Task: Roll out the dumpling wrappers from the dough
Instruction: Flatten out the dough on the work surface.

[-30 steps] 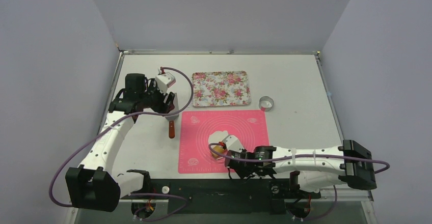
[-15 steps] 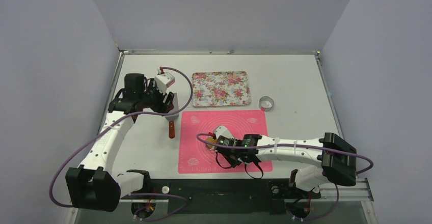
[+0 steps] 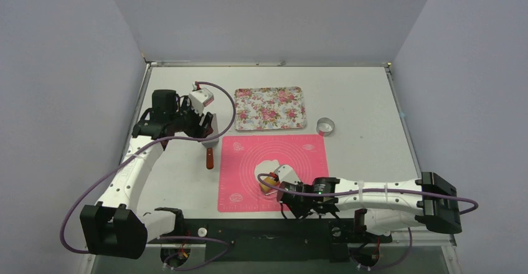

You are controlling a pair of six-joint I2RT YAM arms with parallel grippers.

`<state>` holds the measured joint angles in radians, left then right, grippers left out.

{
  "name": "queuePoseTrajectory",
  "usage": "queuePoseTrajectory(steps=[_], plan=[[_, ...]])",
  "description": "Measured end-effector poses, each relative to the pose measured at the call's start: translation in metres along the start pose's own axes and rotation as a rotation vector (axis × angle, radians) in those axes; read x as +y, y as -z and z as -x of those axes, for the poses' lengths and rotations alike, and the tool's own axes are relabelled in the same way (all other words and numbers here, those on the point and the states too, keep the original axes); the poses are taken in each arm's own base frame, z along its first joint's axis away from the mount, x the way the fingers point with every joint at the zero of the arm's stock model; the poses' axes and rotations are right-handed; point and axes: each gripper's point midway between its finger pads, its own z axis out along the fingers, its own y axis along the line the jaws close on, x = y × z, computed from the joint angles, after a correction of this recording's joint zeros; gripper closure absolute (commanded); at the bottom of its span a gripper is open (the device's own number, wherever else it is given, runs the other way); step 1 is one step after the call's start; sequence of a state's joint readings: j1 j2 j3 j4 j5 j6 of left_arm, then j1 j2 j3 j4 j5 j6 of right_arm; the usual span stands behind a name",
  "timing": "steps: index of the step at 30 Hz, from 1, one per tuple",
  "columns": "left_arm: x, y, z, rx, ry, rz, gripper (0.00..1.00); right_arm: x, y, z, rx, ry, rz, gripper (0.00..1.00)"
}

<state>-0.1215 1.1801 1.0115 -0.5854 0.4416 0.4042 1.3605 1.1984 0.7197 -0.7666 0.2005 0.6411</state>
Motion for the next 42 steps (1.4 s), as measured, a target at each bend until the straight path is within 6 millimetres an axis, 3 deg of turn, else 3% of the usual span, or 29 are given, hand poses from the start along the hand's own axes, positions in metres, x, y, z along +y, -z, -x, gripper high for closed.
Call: queuePoseTrajectory(steps=[3,10,13,17,24,29,32,39,42], plan=[[0.000,0.000,0.001,-0.003,-0.002,0.000,0.39,-0.003,-0.005,0.005,0.028,0.007,-0.018,1.00],[0.001,0.001,0.002,-0.002,-0.010,0.005,0.39,-0.001,-0.024,0.047,0.050,0.063,-0.031,1.00],[0.002,0.001,0.002,-0.001,-0.014,0.005,0.39,-0.002,-0.028,0.053,0.048,0.080,-0.026,1.00],[0.002,0.001,0.002,-0.001,-0.014,0.005,0.39,-0.004,-0.025,0.044,0.039,0.071,-0.009,1.00],[0.002,0.001,0.003,-0.004,-0.012,0.005,0.39,-0.005,-0.002,-0.004,0.045,0.011,0.024,1.00],[0.002,0.001,0.007,-0.012,-0.012,0.002,0.39,-0.008,-0.001,-0.010,0.071,-0.004,0.018,1.00],[0.002,0.001,0.007,-0.011,-0.012,0.001,0.39,-0.008,-0.009,0.000,0.103,0.018,-0.002,1.00],[0.004,0.001,0.006,-0.007,-0.023,0.009,0.39,-0.009,-0.037,0.047,0.084,0.046,-0.004,1.00],[0.005,0.002,0.005,0.000,-0.026,0.013,0.39,-0.009,-0.038,0.049,0.076,0.055,0.001,1.00]])
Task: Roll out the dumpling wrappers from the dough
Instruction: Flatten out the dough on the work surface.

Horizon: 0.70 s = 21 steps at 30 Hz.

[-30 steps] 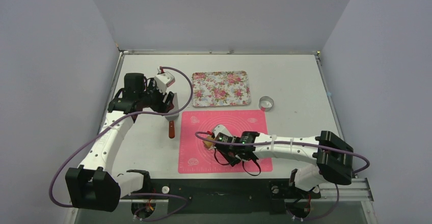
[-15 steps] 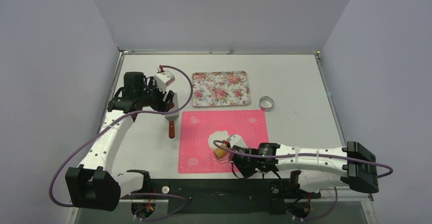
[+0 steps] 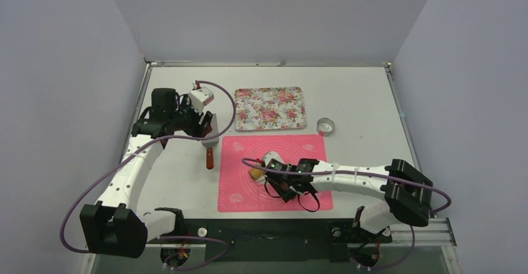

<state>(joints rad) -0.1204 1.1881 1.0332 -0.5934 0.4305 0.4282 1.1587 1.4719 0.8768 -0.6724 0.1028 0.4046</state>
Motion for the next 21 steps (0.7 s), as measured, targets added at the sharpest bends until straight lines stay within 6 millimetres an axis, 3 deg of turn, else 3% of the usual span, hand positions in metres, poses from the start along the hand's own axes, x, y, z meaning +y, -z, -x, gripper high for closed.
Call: queuePoseTrajectory(steps=[3,13,17,21], plan=[[0.000,0.000,0.000,0.001,0.000,0.000,0.39,0.000,0.003,-0.009,-0.011,-0.009,0.010,1.00],[0.001,-0.001,-0.001,0.002,0.011,-0.001,0.39,0.014,0.019,-0.086,0.058,-0.051,0.045,1.00],[0.001,-0.001,-0.001,0.002,0.011,-0.001,0.39,0.009,0.020,-0.080,0.075,-0.072,0.044,1.00],[0.001,0.000,-0.001,0.003,0.011,0.000,0.39,0.003,0.016,-0.050,0.074,-0.059,0.028,1.00]])
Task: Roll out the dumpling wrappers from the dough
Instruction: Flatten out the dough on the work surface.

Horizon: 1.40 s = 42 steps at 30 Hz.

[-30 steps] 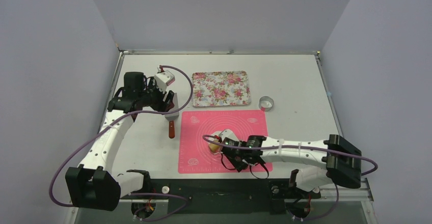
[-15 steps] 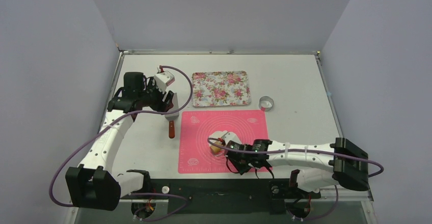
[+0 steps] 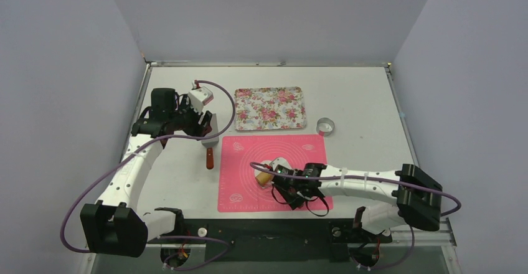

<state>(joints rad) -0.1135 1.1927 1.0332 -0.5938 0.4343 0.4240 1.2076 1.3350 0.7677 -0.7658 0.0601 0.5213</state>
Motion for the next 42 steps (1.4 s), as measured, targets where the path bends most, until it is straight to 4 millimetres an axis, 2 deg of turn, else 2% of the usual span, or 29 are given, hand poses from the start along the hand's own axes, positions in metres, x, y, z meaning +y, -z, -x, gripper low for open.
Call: queuePoseTrajectory(steps=[4,8,13,18,21,26,32,34,38,42], plan=[[0.002,0.000,-0.001,0.002,-0.001,0.006,0.39,-0.005,-0.010,0.033,-0.010,0.026,-0.016,1.00],[0.002,0.001,-0.001,0.002,0.000,0.008,0.39,-0.007,-0.018,0.044,-0.011,0.057,-0.017,1.00],[0.003,0.002,0.001,-0.001,-0.001,0.010,0.39,-0.004,-0.019,0.033,-0.018,0.039,-0.001,1.00],[0.005,0.003,0.004,-0.008,-0.003,0.014,0.39,0.004,-0.012,-0.011,-0.007,0.014,0.026,1.00],[0.005,0.003,0.004,-0.009,0.001,0.016,0.39,0.005,-0.011,-0.025,0.018,-0.004,0.027,1.00],[0.005,0.003,0.005,-0.011,0.001,0.017,0.39,0.001,-0.009,-0.014,0.034,-0.022,0.019,1.00],[0.006,0.003,0.005,-0.010,-0.002,0.018,0.39,0.003,-0.022,0.038,0.029,0.005,0.009,1.00],[0.006,0.004,0.005,-0.010,-0.002,0.018,0.39,0.004,-0.029,0.045,0.026,0.015,0.008,1.00],[0.006,0.004,0.005,-0.011,-0.002,0.018,0.39,0.004,-0.032,0.039,0.026,0.025,0.010,1.00],[0.006,0.004,0.006,-0.012,-0.002,0.017,0.39,0.006,-0.024,0.014,0.021,0.018,0.018,1.00]])
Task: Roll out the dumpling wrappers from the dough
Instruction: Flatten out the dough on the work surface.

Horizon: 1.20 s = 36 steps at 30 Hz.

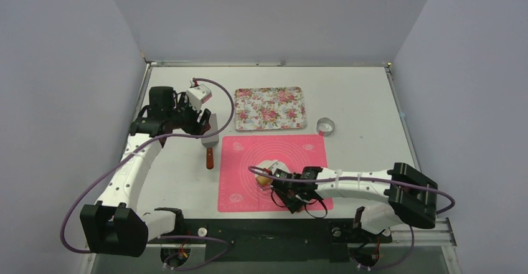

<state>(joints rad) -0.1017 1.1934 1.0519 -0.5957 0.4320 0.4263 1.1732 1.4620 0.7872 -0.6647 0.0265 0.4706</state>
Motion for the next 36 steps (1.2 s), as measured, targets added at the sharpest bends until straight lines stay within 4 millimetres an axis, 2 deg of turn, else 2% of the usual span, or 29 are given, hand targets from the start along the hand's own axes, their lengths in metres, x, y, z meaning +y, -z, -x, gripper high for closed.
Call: queuePoseTrajectory(steps=[4,8,11,17,22,25,30,33,36], plan=[[0.000,0.000,0.000,-0.002,0.001,-0.003,0.39,0.003,0.012,-0.027,0.006,-0.021,0.009,1.00],[-0.001,0.000,0.001,-0.003,0.004,-0.006,0.39,0.001,0.013,-0.029,0.015,-0.038,0.006,1.00],[-0.001,0.000,0.000,-0.003,0.003,-0.006,0.39,-0.002,0.011,-0.019,0.028,-0.037,-0.004,1.00],[0.000,0.000,0.000,-0.002,0.003,-0.003,0.39,0.000,-0.010,0.033,0.017,-0.003,-0.018,1.00],[0.000,0.001,-0.001,0.001,0.004,-0.004,0.39,0.001,-0.012,0.039,0.006,0.014,-0.015,1.00],[0.000,0.001,-0.001,0.002,0.005,-0.004,0.39,0.002,-0.010,0.031,-0.025,0.007,-0.020,1.00],[-0.001,0.000,0.000,-0.002,0.009,-0.011,0.39,0.019,-0.001,-0.002,-0.032,0.026,-0.020,1.00],[-0.002,0.000,0.000,-0.003,0.010,-0.014,0.39,0.021,0.004,-0.023,-0.001,0.030,-0.021,1.00],[-0.002,0.000,0.000,-0.003,0.009,-0.014,0.39,0.019,0.009,-0.028,0.020,0.034,-0.028,1.00]])
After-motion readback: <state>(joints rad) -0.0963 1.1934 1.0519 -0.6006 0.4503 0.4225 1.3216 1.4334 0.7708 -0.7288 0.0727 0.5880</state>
